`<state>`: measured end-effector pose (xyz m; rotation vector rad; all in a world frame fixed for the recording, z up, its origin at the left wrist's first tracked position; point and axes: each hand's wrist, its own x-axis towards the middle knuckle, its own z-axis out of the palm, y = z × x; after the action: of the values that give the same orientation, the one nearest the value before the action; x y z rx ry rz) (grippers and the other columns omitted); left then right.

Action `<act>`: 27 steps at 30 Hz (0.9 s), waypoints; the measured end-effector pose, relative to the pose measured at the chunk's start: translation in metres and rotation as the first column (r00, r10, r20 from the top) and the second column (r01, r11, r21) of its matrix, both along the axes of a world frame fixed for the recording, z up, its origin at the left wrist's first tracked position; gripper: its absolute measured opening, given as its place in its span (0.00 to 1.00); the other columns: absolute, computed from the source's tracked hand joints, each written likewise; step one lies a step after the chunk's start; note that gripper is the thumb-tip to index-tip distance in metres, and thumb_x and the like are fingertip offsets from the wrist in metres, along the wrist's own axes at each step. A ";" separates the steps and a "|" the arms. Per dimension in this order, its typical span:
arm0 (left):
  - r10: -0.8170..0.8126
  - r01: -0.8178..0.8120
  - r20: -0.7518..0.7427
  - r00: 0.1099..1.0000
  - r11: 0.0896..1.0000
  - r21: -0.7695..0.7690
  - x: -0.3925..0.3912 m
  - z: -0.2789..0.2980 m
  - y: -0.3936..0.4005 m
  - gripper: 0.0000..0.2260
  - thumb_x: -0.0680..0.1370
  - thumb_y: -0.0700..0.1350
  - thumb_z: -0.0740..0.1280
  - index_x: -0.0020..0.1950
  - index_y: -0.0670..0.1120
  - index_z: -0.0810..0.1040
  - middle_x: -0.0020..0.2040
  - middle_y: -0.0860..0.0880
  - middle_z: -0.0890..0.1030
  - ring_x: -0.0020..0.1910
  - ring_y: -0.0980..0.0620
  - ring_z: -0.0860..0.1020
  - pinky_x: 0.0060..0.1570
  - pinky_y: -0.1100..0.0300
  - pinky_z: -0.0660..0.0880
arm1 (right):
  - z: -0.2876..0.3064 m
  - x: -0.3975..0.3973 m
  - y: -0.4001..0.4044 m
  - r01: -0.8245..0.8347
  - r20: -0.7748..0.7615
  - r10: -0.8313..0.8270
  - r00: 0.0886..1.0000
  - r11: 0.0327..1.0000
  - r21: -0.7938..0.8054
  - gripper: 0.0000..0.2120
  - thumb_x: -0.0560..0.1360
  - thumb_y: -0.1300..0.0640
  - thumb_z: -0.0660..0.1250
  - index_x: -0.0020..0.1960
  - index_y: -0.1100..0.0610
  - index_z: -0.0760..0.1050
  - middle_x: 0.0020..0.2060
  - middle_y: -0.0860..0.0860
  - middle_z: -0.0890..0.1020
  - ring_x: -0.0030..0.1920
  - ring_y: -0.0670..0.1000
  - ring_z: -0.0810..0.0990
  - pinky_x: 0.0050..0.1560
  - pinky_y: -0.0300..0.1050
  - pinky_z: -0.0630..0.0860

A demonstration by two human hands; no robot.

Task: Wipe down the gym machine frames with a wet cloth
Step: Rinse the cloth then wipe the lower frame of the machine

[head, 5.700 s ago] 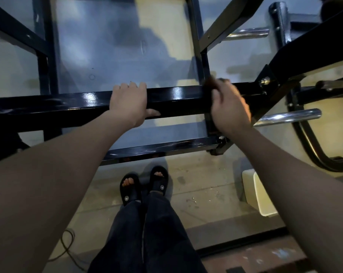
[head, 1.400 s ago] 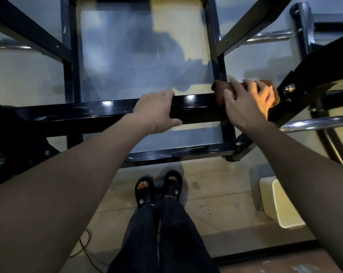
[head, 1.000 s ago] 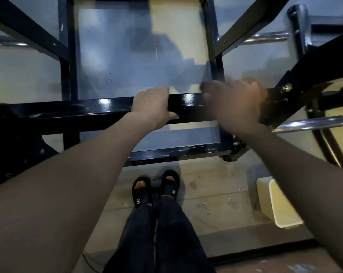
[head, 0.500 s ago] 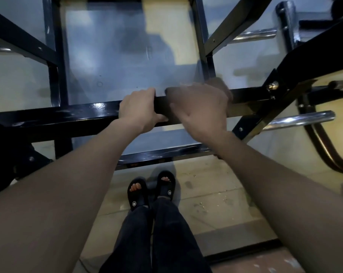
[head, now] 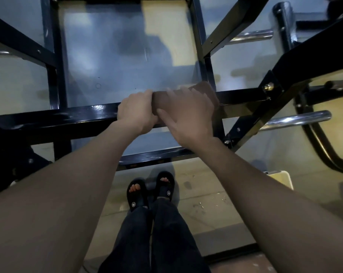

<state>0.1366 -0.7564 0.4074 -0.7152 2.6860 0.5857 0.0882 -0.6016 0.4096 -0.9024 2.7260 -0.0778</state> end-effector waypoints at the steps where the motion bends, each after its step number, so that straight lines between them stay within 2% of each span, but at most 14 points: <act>1: 0.013 -0.013 0.013 1.000 1.000 0.017 0.000 0.002 0.001 0.20 0.74 0.57 0.75 0.57 0.48 0.72 0.53 0.46 0.80 0.53 0.38 0.78 0.43 0.51 0.69 | 0.001 -0.014 0.015 -0.044 -0.014 0.044 0.999 0.999 -0.007 0.31 0.82 0.30 0.47 0.82 0.40 0.58 0.81 0.51 0.62 0.80 0.57 0.56 0.80 0.58 0.47; 2: 0.019 -0.020 0.025 0.999 1.000 0.024 0.000 0.003 0.001 0.24 0.72 0.60 0.76 0.57 0.48 0.72 0.52 0.46 0.80 0.54 0.39 0.78 0.43 0.51 0.70 | 0.002 -0.032 0.033 -0.044 -0.012 0.044 0.999 0.999 -0.014 0.32 0.82 0.29 0.48 0.81 0.40 0.59 0.81 0.51 0.61 0.81 0.57 0.55 0.80 0.59 0.48; 4: 0.016 -0.017 0.034 0.999 1.000 0.026 0.000 0.005 0.000 0.27 0.70 0.63 0.77 0.57 0.48 0.72 0.53 0.46 0.80 0.54 0.39 0.77 0.45 0.50 0.72 | 0.005 -0.069 0.071 0.103 0.042 -0.102 0.994 0.995 -0.009 0.31 0.82 0.29 0.48 0.82 0.40 0.57 0.82 0.50 0.58 0.82 0.56 0.52 0.81 0.60 0.48; 7: 0.008 -0.009 0.026 1.000 1.000 0.026 0.000 0.004 0.000 0.27 0.70 0.63 0.77 0.57 0.48 0.72 0.53 0.45 0.80 0.54 0.39 0.77 0.45 0.51 0.71 | 0.008 -0.096 0.105 0.290 -0.091 -0.284 0.954 0.955 0.062 0.33 0.83 0.31 0.43 0.83 0.45 0.58 0.83 0.51 0.58 0.82 0.56 0.52 0.82 0.59 0.44; 9: 0.000 -0.001 0.024 1.000 1.000 0.026 0.000 0.004 0.000 0.27 0.71 0.63 0.77 0.57 0.48 0.72 0.53 0.45 0.80 0.54 0.39 0.77 0.44 0.51 0.69 | 0.002 -0.083 0.090 0.363 -0.149 -0.356 0.923 0.932 0.020 0.33 0.84 0.33 0.44 0.82 0.48 0.61 0.82 0.53 0.60 0.82 0.57 0.54 0.82 0.59 0.45; 11: -0.005 0.004 0.029 1.000 1.000 0.028 0.000 0.004 0.000 0.26 0.71 0.63 0.77 0.56 0.47 0.72 0.53 0.45 0.80 0.53 0.39 0.76 0.43 0.51 0.68 | -0.002 -0.051 0.054 0.435 -0.122 -0.441 0.889 0.897 -0.072 0.32 0.83 0.35 0.48 0.81 0.48 0.63 0.82 0.53 0.61 0.82 0.58 0.53 0.82 0.60 0.45; 13: -0.006 0.006 0.015 1.000 1.000 0.012 0.000 0.004 0.000 0.24 0.72 0.61 0.76 0.55 0.47 0.72 0.52 0.45 0.80 0.53 0.39 0.77 0.43 0.51 0.67 | -0.004 -0.015 0.015 0.366 -0.069 -0.375 0.924 0.924 -0.114 0.31 0.83 0.35 0.48 0.81 0.47 0.64 0.82 0.53 0.62 0.82 0.58 0.54 0.81 0.60 0.47; 16: -0.022 0.022 -0.031 0.999 1.000 -0.017 0.001 -0.001 -0.001 0.14 0.77 0.51 0.70 0.59 0.48 0.72 0.55 0.42 0.81 0.55 0.37 0.78 0.45 0.50 0.70 | -0.005 0.012 -0.014 0.057 -0.068 -0.062 0.996 0.996 -0.070 0.31 0.83 0.34 0.48 0.80 0.46 0.67 0.79 0.53 0.67 0.80 0.57 0.59 0.81 0.57 0.47; 17: -0.027 0.026 -0.040 0.999 1.000 -0.014 0.001 -0.001 -0.002 0.15 0.77 0.50 0.69 0.61 0.48 0.72 0.56 0.42 0.81 0.55 0.36 0.78 0.46 0.49 0.71 | -0.003 0.007 -0.011 -0.018 -0.061 0.014 0.998 0.998 -0.062 0.31 0.83 0.33 0.48 0.80 0.46 0.67 0.78 0.53 0.68 0.79 0.57 0.61 0.81 0.56 0.49; 19: -0.020 0.020 -0.023 1.000 1.000 -0.001 0.001 0.000 -0.002 0.20 0.74 0.56 0.74 0.58 0.48 0.72 0.54 0.43 0.81 0.55 0.37 0.78 0.45 0.50 0.70 | 0.000 -0.017 0.010 -0.112 -0.077 0.109 0.991 0.993 -0.029 0.32 0.82 0.31 0.48 0.81 0.45 0.64 0.79 0.52 0.68 0.79 0.57 0.63 0.80 0.57 0.52; 21: -0.013 0.013 0.010 1.000 1.000 0.007 0.000 0.002 -0.002 0.25 0.71 0.62 0.77 0.56 0.48 0.72 0.53 0.44 0.80 0.54 0.38 0.77 0.43 0.51 0.69 | 0.006 -0.056 0.046 -0.038 -0.029 0.039 0.999 0.999 0.034 0.35 0.81 0.28 0.46 0.83 0.43 0.57 0.83 0.52 0.60 0.81 0.58 0.57 0.80 0.57 0.51; 23: -0.018 0.017 0.019 1.000 1.000 0.010 -0.001 0.002 -0.002 0.27 0.71 0.63 0.77 0.56 0.47 0.72 0.53 0.45 0.80 0.53 0.39 0.77 0.44 0.51 0.69 | 0.016 -0.093 0.084 0.135 0.030 -0.139 0.990 0.984 0.118 0.37 0.80 0.25 0.41 0.84 0.41 0.50 0.84 0.52 0.51 0.83 0.59 0.49 0.81 0.57 0.47; 25: -0.023 0.023 0.019 1.000 1.000 0.012 -0.001 0.002 -0.002 0.27 0.71 0.63 0.77 0.56 0.47 0.71 0.53 0.45 0.80 0.53 0.39 0.77 0.44 0.51 0.69 | 0.021 -0.107 0.102 0.188 -0.042 -0.183 0.982 0.966 0.179 0.39 0.79 0.25 0.37 0.84 0.44 0.50 0.84 0.55 0.50 0.83 0.59 0.48 0.82 0.56 0.44; 27: -0.028 0.028 0.016 0.999 1.000 0.013 0.000 0.003 -0.001 0.27 0.71 0.63 0.77 0.56 0.47 0.72 0.53 0.45 0.80 0.52 0.39 0.76 0.43 0.51 0.68 | 0.018 -0.095 0.094 0.244 -0.079 -0.235 0.969 0.959 0.147 0.38 0.81 0.28 0.38 0.85 0.47 0.52 0.84 0.57 0.52 0.83 0.58 0.48 0.82 0.55 0.43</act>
<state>0.1361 -0.7575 0.4107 -0.6751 2.6710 0.5869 -0.0070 -0.5072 0.4281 -0.5376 2.8383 0.1165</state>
